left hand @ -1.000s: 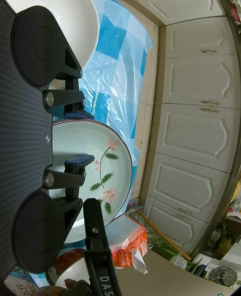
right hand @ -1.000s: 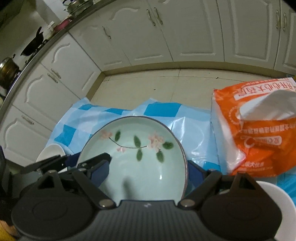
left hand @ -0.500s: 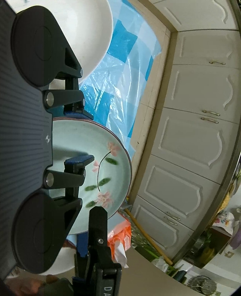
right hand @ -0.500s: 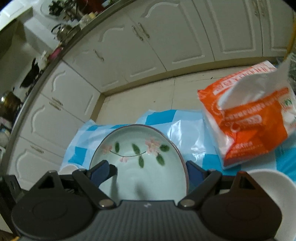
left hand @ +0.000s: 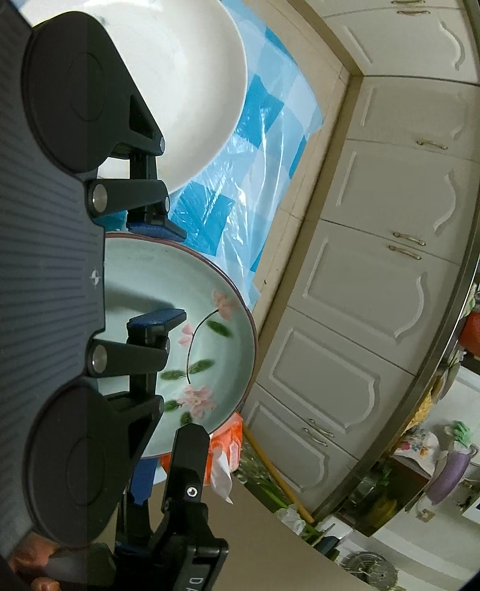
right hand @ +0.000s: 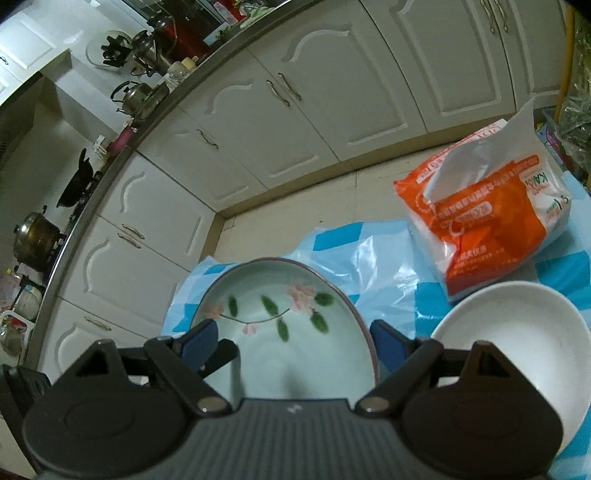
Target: Organize plates and bowls
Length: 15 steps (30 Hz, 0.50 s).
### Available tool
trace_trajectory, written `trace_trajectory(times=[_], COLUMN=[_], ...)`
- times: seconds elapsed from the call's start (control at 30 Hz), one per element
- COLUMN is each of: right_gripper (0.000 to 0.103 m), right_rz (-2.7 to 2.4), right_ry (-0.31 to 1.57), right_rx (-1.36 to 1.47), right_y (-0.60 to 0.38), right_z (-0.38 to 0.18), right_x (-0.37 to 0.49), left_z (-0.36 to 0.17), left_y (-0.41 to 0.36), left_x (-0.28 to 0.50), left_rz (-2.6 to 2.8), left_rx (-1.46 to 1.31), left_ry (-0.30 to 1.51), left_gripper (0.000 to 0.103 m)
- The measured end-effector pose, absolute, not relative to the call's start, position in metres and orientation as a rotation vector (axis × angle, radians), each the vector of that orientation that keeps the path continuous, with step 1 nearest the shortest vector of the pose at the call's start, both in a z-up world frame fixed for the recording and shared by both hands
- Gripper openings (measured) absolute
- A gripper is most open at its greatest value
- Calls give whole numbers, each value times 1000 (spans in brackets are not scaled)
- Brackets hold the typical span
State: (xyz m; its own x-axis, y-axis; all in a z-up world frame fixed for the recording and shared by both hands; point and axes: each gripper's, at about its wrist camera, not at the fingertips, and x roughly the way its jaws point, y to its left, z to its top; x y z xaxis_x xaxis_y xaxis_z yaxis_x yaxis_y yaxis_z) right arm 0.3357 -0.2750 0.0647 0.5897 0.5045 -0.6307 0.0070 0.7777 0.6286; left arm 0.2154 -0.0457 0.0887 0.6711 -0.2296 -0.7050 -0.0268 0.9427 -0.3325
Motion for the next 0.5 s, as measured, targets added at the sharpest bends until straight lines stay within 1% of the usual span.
trace_trajectory(times=[0.17,0.5], right_gripper=[89,89], right_rz=[325,380], right_ry=[899,924], right_rx=[656,688], right_y=[-269,-244], right_z=[70,83], right_x=[322,290], left_z=[101,128], left_y=[-38,-13], left_x=[204,168], left_rz=[-107,-57], left_rx=[-332,-354], left_ry=[820,801], left_gripper=[40,39])
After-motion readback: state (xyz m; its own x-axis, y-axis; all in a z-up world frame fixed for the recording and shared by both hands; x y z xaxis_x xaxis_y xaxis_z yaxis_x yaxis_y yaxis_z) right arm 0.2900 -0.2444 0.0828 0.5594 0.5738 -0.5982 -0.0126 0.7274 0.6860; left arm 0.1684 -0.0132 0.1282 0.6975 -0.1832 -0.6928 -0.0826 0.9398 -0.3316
